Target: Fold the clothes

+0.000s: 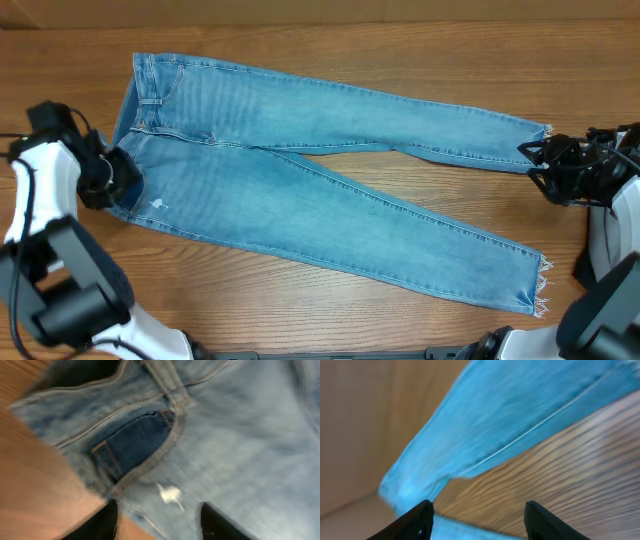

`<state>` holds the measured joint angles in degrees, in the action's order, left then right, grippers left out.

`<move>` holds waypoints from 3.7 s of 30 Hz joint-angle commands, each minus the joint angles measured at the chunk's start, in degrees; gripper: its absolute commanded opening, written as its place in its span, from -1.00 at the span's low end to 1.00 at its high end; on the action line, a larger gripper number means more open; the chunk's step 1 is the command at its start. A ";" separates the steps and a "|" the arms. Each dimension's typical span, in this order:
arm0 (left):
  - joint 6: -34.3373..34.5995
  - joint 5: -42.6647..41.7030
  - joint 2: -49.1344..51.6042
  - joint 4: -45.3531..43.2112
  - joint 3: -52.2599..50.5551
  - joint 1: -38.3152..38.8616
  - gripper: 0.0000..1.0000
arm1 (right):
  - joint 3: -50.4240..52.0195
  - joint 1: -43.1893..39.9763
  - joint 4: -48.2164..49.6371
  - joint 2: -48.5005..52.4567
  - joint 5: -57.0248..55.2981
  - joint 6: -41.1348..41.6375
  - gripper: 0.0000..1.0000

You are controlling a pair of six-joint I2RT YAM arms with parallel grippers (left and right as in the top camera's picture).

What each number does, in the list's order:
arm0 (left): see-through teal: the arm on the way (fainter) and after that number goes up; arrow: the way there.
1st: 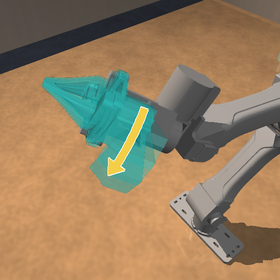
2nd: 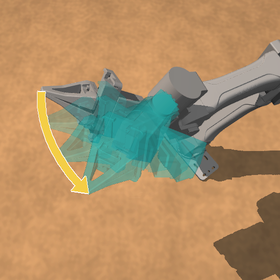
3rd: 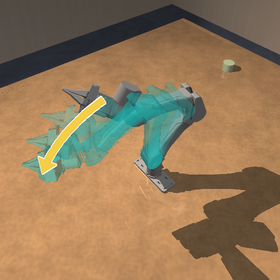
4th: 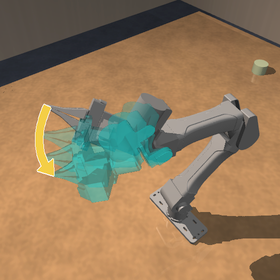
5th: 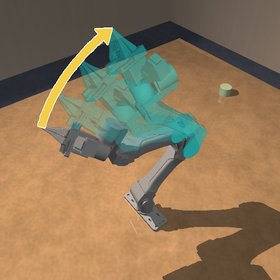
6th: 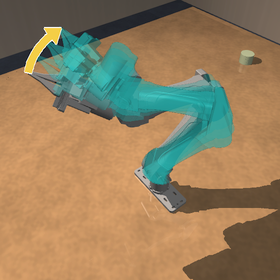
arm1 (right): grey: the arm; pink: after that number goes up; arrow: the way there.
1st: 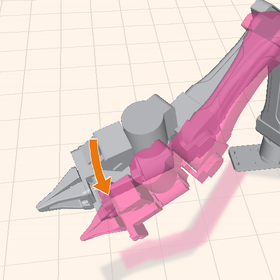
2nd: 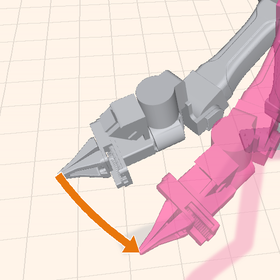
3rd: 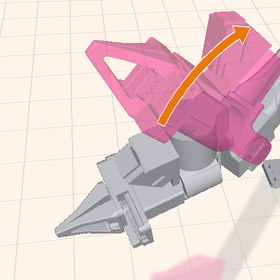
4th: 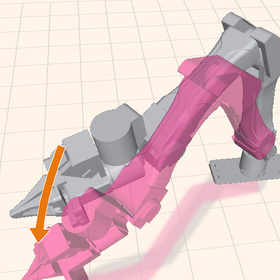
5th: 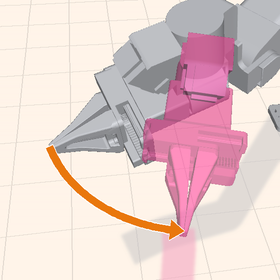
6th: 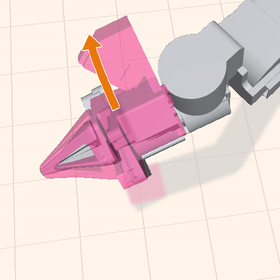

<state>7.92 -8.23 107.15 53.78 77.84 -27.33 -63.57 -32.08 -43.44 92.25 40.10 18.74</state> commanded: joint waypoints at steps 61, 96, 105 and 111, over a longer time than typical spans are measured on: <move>-10.49 -8.37 0.13 -8.13 5.64 3.67 -0.92 | -2.95 14.29 2.43 -0.04 -2.86 -1.18 -0.74; -1.55 -3.23 20.70 -14.27 26.53 13.88 -0.49 | -2.75 21.40 -10.36 -2.19 -16.50 2.54 -0.63; -2.60 -3.28 7.74 6.64 42.95 13.51 -0.06 | 4.24 21.40 -24.00 -2.16 -25.92 2.56 -0.64; -1.73 -2.47 -0.90 18.64 44.00 13.68 0.18 | 13.97 21.40 -16.90 -2.14 -21.92 4.02 -0.64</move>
<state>5.85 -11.51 109.14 69.34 121.27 -13.58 -52.34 -10.57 -62.08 90.91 16.64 21.65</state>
